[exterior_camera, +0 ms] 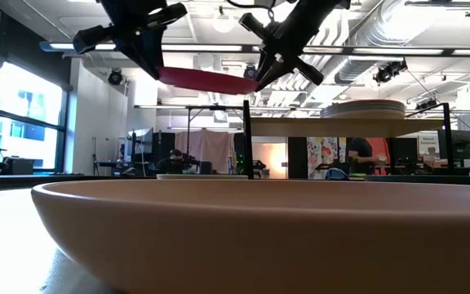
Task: Place and stack plates onto a shelf
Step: Put the pink plate on the shelf
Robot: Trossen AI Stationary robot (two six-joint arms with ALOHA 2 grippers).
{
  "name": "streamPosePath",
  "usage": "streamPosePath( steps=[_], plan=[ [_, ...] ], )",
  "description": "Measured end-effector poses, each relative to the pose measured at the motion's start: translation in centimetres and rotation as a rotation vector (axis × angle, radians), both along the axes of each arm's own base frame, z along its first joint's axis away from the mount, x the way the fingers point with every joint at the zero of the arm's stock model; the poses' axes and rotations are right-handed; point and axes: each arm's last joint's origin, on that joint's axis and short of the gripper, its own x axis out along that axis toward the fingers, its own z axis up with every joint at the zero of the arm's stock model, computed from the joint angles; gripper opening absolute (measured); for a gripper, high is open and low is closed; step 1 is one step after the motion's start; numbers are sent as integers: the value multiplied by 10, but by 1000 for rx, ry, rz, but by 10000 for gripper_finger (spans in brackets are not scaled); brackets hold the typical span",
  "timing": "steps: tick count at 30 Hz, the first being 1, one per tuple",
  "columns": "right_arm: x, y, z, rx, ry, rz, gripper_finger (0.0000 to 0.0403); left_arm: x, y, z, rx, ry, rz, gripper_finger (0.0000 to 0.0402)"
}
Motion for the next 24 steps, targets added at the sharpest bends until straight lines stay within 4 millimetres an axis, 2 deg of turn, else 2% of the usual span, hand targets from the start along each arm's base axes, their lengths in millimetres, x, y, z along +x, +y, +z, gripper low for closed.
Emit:
streamPosePath(
  steps=[7,17,24],
  plan=[
    [0,0,0,-7,2,-7,0,1,0,1,-39,-51,64,48],
    [-2,-6,1,-13,3,-25,1,1,0,0,-130,-130,194,107],
    [-8,-12,3,-11,24,-31,1,0,3,2,-65,-210,332,119]
  ],
)
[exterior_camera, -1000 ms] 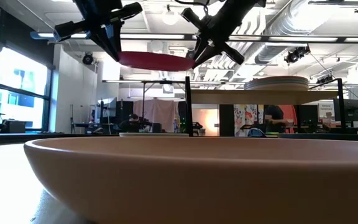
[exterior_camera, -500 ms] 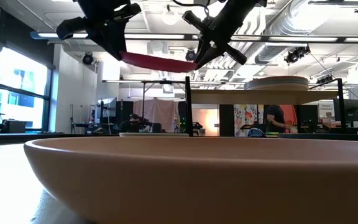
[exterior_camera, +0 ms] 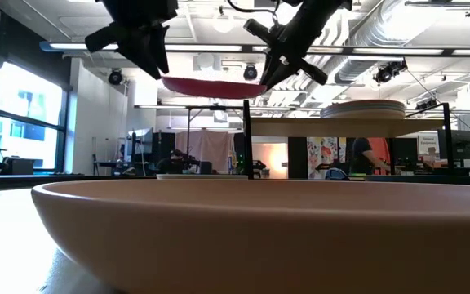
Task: Place and stack plates onto a shelf
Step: Put the pink plate on the shelf
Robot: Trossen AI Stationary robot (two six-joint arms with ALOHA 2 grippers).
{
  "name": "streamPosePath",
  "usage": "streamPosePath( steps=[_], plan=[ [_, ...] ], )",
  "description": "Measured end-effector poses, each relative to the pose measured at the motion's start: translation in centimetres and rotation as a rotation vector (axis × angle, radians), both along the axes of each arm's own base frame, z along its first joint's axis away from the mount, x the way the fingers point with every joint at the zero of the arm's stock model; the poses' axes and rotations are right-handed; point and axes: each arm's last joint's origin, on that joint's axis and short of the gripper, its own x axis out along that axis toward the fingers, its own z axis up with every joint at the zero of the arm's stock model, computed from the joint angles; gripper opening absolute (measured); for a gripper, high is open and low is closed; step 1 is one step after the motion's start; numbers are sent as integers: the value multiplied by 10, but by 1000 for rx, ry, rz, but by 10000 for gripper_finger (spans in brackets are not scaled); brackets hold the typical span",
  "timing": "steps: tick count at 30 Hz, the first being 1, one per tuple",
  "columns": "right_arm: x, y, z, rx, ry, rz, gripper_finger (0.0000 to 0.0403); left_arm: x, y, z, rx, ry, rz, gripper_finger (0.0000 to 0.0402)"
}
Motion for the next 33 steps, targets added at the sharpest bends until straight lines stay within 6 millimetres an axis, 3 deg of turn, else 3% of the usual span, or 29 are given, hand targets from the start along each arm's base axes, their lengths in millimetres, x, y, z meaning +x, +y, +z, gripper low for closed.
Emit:
streamPosePath(
  steps=[14,26,33],
  plan=[
    [-38,-27,28,-35,8,-81,0,0,0,0,-17,-23,32,120],
    [-91,-64,39,-6,117,-218,0,0,0,0,-33,-37,46,120],
    [-108,-76,36,44,194,-246,0,0,-1,0,-61,-35,33,120]
  ],
)
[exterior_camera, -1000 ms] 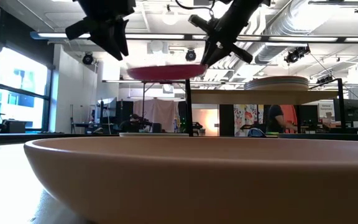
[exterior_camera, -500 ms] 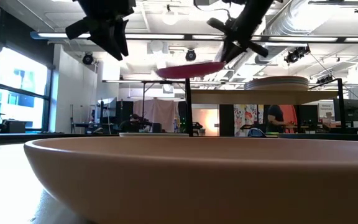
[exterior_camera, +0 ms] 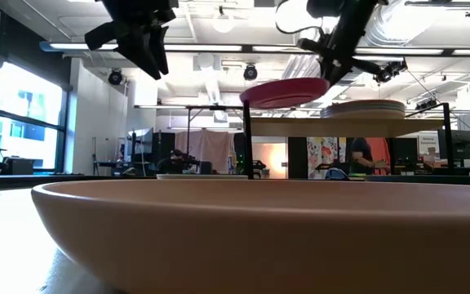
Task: Place and stack plates onto a shelf
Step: Put the pink plate on the shelf
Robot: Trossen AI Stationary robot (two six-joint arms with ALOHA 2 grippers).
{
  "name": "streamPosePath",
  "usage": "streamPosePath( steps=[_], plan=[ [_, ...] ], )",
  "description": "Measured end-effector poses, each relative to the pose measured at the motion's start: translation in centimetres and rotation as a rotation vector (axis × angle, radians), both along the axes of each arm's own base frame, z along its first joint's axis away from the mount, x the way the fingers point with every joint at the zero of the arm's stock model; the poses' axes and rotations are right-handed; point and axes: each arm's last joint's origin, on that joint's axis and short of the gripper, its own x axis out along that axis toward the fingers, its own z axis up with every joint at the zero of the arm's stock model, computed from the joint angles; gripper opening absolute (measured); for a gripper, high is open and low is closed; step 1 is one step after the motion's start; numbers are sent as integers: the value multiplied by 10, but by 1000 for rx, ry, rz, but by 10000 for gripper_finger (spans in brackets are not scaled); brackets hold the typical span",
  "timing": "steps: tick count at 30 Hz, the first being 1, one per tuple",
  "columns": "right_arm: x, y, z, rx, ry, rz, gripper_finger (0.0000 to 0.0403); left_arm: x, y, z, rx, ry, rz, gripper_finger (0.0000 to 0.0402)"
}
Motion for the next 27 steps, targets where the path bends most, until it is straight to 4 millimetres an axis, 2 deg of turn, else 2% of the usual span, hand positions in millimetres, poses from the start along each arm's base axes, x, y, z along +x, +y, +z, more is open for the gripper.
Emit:
streamPosePath(
  steps=[9,20,27],
  plan=[
    [-9,-16,-3,2,21,-52,0,0,0,0,0,-1,0,120],
    [17,-28,-30,60,40,-12,0,0,0,0,-2,-3,-1,120],
    [16,-30,-31,55,55,-25,0,0,0,0,-2,-2,-1,120]
  ],
)
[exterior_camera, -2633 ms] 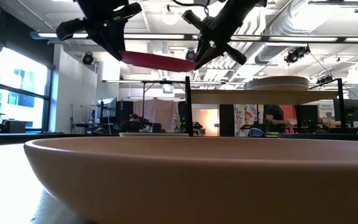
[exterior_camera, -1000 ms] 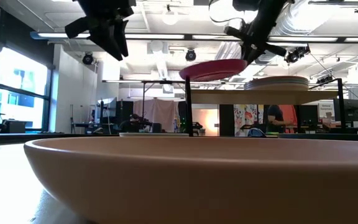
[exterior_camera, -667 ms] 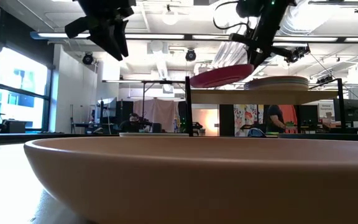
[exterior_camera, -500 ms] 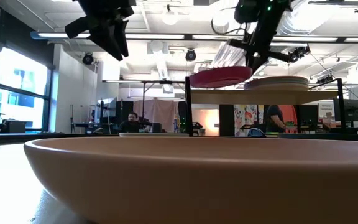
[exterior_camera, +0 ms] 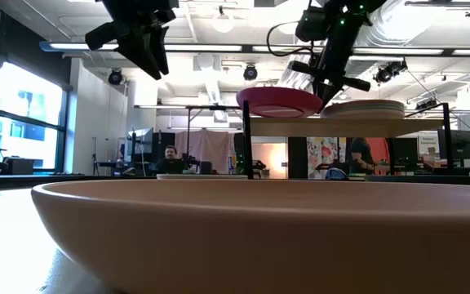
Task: Place and stack plates onto a shelf
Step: Put the pink plate on the shelf
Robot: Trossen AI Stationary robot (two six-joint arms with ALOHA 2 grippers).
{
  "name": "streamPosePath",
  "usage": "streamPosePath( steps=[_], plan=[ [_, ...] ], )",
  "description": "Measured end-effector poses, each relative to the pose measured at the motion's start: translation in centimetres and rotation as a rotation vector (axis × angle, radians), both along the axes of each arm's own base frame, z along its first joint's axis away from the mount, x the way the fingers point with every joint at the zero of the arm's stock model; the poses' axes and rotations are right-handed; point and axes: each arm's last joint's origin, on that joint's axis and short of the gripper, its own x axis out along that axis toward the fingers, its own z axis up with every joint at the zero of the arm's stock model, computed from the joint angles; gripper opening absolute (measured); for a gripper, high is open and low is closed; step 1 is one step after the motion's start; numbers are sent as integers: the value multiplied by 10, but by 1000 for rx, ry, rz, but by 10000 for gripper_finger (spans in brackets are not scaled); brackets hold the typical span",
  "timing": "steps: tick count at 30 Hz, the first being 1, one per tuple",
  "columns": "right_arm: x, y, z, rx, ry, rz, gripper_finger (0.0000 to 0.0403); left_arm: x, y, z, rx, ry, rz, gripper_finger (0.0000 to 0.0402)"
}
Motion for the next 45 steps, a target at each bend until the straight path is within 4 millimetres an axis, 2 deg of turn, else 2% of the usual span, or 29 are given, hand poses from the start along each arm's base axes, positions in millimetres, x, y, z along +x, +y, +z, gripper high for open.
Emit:
streamPosePath(
  steps=[16,26,37,41,45],
  plan=[
    [-13,-5,-4,31,84,-48,0,0,0,0,0,1,0,120],
    [-11,-7,-2,16,54,-47,0,0,-1,-1,-35,1,-17,120],
    [-15,-4,-4,29,107,-55,1,0,-1,-1,-47,-10,-1,120],
    [-15,-4,-4,31,110,-55,21,0,-1,-1,-47,-10,0,120],
    [-15,-4,-4,32,109,-56,61,0,-1,-1,-47,-9,0,120]
  ],
)
